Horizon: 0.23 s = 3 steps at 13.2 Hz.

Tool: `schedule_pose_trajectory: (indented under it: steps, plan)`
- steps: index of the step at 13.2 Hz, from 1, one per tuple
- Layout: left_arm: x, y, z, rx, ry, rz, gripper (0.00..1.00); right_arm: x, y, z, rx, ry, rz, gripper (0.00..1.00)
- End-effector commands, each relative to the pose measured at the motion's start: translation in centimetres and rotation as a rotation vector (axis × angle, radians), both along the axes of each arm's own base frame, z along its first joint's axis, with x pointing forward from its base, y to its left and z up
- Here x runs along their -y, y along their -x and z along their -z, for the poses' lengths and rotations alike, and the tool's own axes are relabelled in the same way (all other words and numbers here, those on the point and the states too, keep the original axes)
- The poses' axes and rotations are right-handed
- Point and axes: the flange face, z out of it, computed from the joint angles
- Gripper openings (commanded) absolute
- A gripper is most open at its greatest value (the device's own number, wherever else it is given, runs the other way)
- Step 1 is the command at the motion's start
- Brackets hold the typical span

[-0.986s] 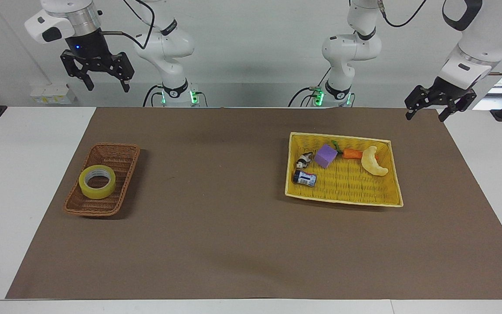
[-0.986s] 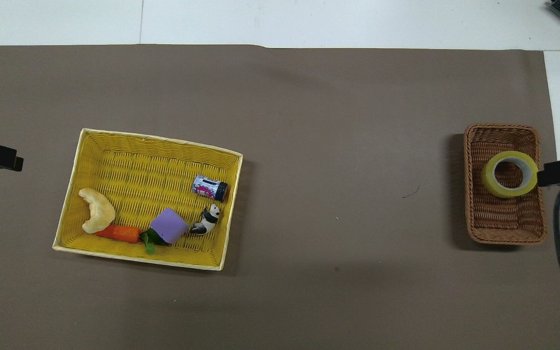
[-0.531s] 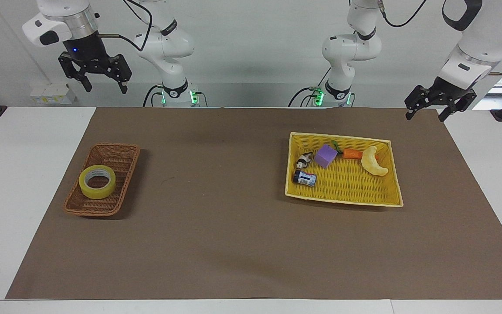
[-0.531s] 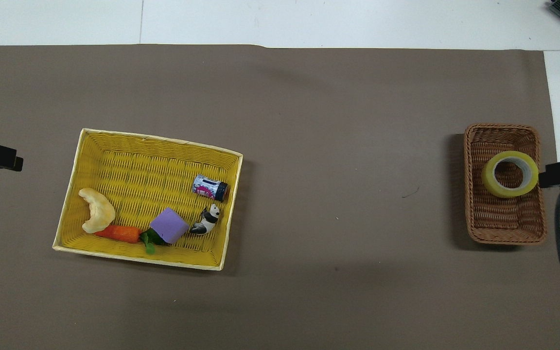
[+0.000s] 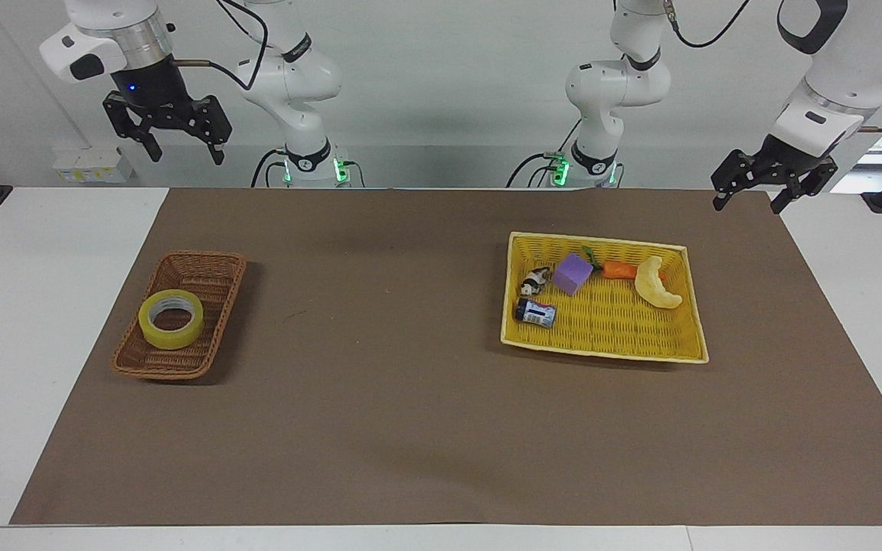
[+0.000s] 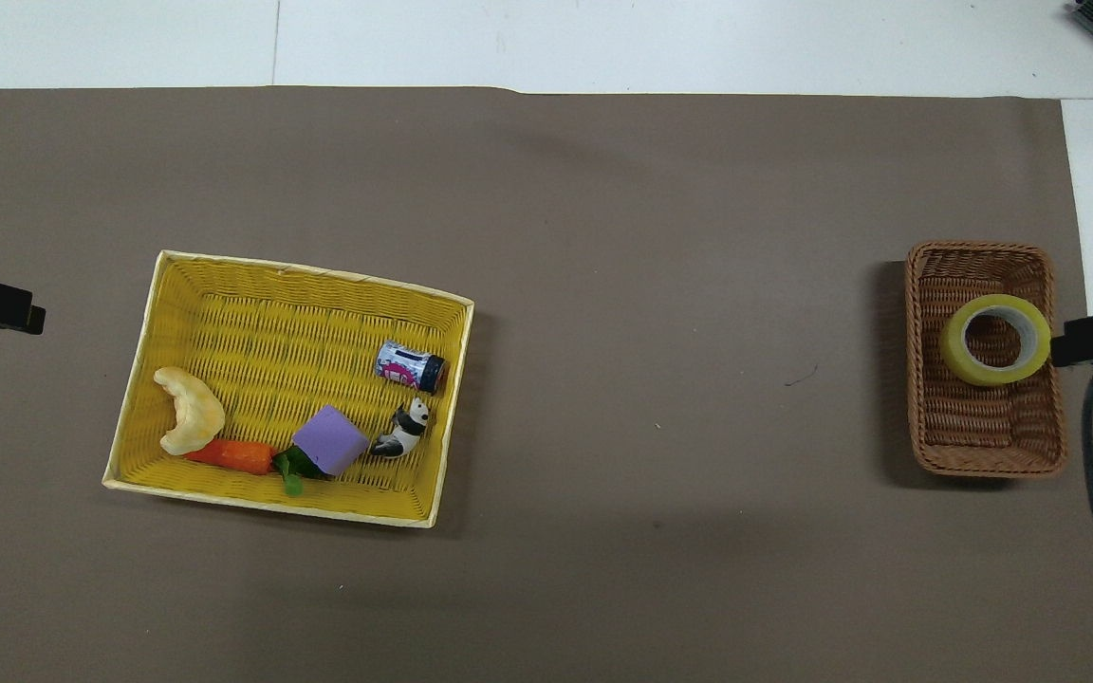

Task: Move tape to another basket

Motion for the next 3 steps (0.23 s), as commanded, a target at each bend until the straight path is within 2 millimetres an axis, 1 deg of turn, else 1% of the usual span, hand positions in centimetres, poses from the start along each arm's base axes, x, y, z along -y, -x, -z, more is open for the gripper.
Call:
schedule_pose_trajectory:
  steps: [1, 3]
  plan:
    - [-0.22, 0.25, -0.54, -0.001, -0.019, 0.013, 1.00, 0.16, 0.62, 0.01, 0.009, -0.022, -0.015, 1.00]
    - [-0.22, 0.25, -0.54, -0.001, -0.019, 0.013, 1.00, 0.16, 0.62, 0.01, 0.009, -0.022, -0.015, 1.00]
